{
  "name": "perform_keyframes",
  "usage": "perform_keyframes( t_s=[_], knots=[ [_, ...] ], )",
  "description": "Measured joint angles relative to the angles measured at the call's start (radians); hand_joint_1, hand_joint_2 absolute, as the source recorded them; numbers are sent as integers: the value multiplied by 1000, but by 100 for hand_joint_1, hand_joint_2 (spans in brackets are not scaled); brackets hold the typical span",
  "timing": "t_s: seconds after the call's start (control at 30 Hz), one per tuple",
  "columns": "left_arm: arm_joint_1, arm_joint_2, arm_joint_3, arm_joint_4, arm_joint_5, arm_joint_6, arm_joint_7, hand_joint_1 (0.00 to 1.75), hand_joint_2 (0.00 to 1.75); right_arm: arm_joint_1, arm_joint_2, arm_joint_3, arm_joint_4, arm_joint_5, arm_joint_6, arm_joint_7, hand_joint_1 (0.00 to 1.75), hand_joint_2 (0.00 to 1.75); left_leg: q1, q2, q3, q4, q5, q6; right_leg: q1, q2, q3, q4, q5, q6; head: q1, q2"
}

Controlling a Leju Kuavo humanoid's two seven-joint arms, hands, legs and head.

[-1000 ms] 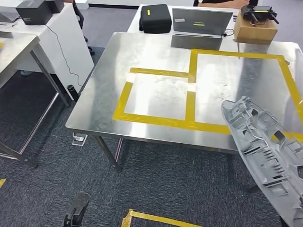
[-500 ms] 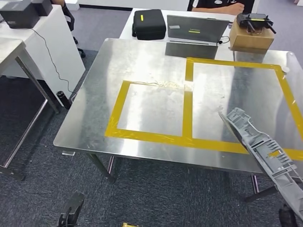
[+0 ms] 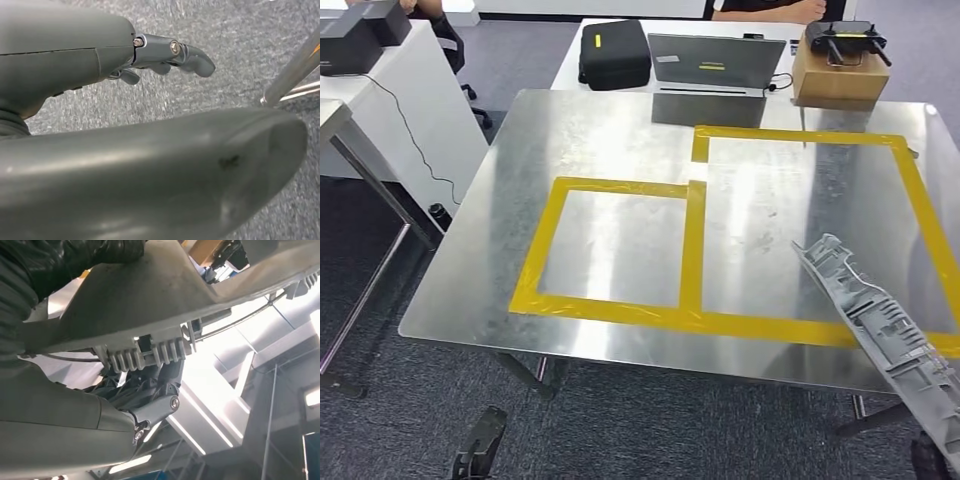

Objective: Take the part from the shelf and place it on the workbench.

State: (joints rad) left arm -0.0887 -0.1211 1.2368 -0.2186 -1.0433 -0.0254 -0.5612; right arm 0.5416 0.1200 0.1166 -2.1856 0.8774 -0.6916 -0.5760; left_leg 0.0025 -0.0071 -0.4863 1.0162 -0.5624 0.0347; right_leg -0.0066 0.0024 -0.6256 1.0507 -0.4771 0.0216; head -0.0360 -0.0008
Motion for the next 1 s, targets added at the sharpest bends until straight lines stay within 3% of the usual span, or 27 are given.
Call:
perform_keyframes(
  t_s=[0.07, 0.3, 0.37, 0.5, 0.6, 0.73, 1.0],
  knots=[
    [-1, 2, 0, 0, 0, 0, 0, 0, 0, -1, -1, 0, 0, 1, 0, 2, 175, 175, 0, 0, 4, -4, 1, 2, 0, 1, 1, -1, -5, -6, 0, 0],
    [-1, 3, 0, 0, 2, -5, -1, 0, 0, -2, -24, 0, 6, 16, 0, 52, 175, 175, 1, 0, 13, -25, -6, 12, 4, 0, 4, -1, -12, -15, 0, 0],
    [-1, 3, 0, 0, 2, -7, -2, 0, 0, -4, -37, -1, 8, 19, 0, 75, 175, 175, 1, 1, 14, -26, -6, 4, 5, 0, 5, -1, -11, -15, 0, 0],
    [-1, 3, 0, 0, 2, -15, -3, 0, 0, -18, -75, -1, 19, 32, 9, 153, 175, 175, 3, 1, 16, -27, -4, -24, 5, 0, 7, 0, -10, -17, 1, 0],
    [0, 3, 0, 0, 2, -23, -3, 0, 0, -35, -109, -9, 37, 36, 46, 229, 175, 175, 2, 1, 18, -27, -4, -29, 4, -1, 10, 0, -8, -15, 1, 0],
    [-1, 4, 0, 0, 0, -30, -3, 0, 0, -70, -153, -47, 70, -7, 143, 302, 175, 175, 1, 1, 21, -26, -5, -29, 3, -1, 14, -2, -7, -13, 1, 0],
    [-10, 7, -3, 0, -8, -53, -3, 0, 0, -241, -283, -219, 225, -220, 467, 357, 175, 175, 0, 4, 23, -25, -4, -28, 2, 2, 20, -11, -1, -4, 1, 0]
  ],
)
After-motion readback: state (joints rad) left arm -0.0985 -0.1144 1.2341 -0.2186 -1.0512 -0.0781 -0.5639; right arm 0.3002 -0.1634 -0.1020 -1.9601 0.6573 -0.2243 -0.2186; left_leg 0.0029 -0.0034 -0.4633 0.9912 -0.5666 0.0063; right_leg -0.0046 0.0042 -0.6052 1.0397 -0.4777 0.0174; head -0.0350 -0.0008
